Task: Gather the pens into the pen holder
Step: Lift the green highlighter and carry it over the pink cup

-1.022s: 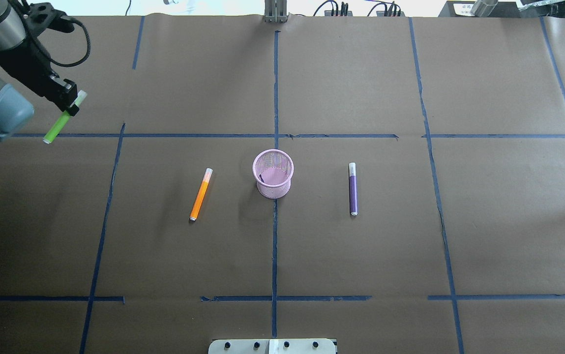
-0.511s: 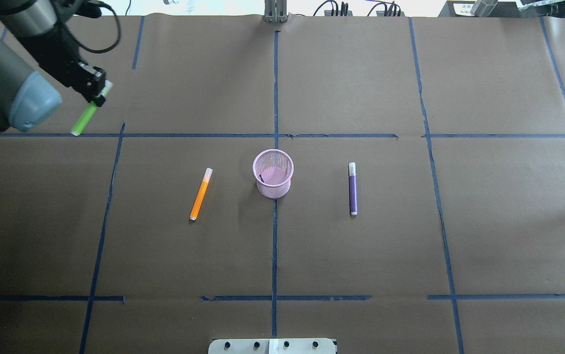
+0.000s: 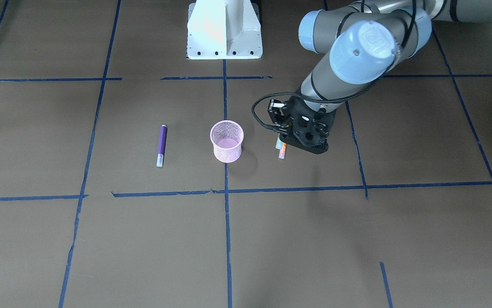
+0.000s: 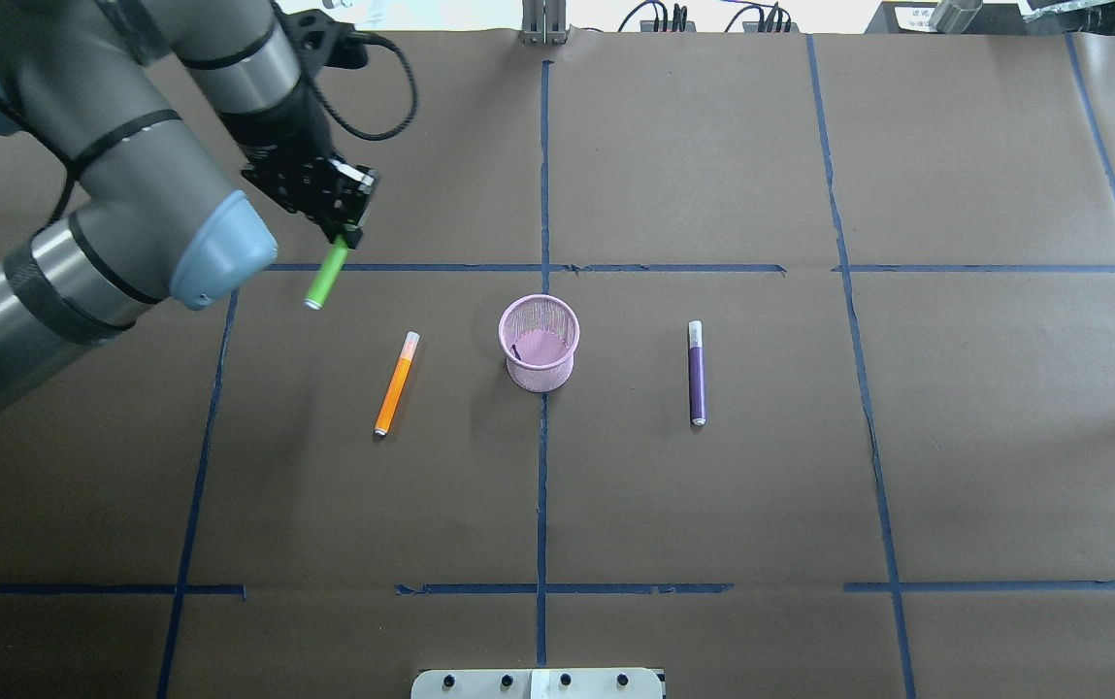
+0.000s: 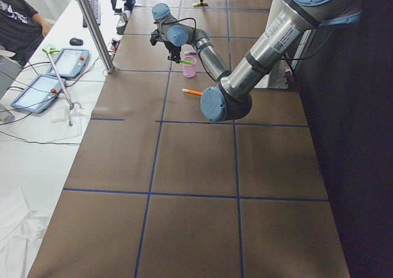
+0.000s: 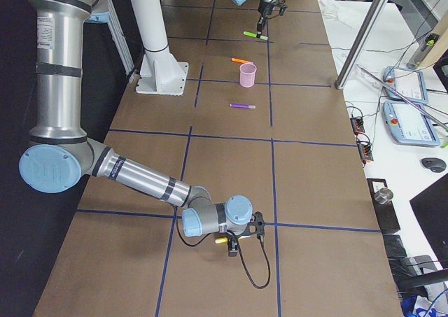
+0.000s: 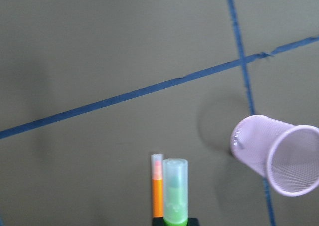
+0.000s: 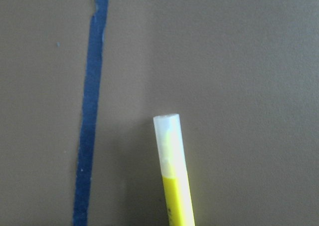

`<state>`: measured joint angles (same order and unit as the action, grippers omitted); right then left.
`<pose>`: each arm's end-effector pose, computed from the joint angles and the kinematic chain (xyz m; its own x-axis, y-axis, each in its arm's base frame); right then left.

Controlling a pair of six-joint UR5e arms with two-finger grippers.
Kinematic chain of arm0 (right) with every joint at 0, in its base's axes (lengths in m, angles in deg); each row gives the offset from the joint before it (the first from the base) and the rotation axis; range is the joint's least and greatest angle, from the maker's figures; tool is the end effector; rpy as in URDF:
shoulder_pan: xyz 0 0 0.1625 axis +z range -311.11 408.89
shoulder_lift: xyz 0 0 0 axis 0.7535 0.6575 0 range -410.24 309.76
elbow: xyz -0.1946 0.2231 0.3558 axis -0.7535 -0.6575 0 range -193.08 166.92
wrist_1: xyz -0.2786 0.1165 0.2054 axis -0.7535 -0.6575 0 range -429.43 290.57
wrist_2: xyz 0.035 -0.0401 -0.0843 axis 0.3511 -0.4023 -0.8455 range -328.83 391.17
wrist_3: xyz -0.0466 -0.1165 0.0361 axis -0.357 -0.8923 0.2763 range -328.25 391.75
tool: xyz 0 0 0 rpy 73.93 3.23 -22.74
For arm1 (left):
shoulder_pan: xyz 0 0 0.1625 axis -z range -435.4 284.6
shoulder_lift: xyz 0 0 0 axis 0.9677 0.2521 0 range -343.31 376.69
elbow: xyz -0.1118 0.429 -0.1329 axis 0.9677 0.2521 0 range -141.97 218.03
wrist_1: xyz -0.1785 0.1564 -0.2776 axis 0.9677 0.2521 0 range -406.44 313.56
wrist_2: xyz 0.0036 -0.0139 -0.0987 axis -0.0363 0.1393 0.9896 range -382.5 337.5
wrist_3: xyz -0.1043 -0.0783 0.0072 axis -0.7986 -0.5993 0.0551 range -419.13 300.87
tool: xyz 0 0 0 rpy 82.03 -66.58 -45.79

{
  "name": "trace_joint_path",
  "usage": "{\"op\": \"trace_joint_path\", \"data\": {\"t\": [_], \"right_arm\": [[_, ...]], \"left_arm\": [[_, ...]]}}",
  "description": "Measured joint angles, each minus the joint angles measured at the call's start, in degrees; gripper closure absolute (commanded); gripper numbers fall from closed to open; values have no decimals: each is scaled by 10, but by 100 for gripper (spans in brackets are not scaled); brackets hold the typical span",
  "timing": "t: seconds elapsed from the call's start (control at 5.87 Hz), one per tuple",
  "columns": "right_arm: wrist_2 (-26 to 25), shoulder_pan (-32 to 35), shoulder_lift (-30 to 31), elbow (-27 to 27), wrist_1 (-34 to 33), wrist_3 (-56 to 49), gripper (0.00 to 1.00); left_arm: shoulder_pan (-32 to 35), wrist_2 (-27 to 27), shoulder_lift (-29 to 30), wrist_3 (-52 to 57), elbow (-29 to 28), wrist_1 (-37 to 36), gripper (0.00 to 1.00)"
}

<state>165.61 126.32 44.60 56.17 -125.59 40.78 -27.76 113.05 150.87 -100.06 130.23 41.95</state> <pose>-0.0418 -0.3796 0.8486 0.7003 -0.0988 0.7069 0.1069 0.9937 0.0330 0.4369 -0.5386 0.2430 0.4484 0.2935 -0.8443 -0.2443 0.9488 0.2001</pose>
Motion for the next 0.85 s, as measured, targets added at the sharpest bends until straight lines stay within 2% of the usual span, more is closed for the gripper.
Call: {"op": "trace_joint_path", "data": {"t": [0.51, 0.85], "right_arm": [[3, 0, 1, -1, -1, 0, 0], [3, 0, 1, -1, 0, 0, 0]], "left_arm": [[-30, -1, 1, -52, -60, 214, 100], [-32, -1, 1, -70, -90, 321, 100]]}}
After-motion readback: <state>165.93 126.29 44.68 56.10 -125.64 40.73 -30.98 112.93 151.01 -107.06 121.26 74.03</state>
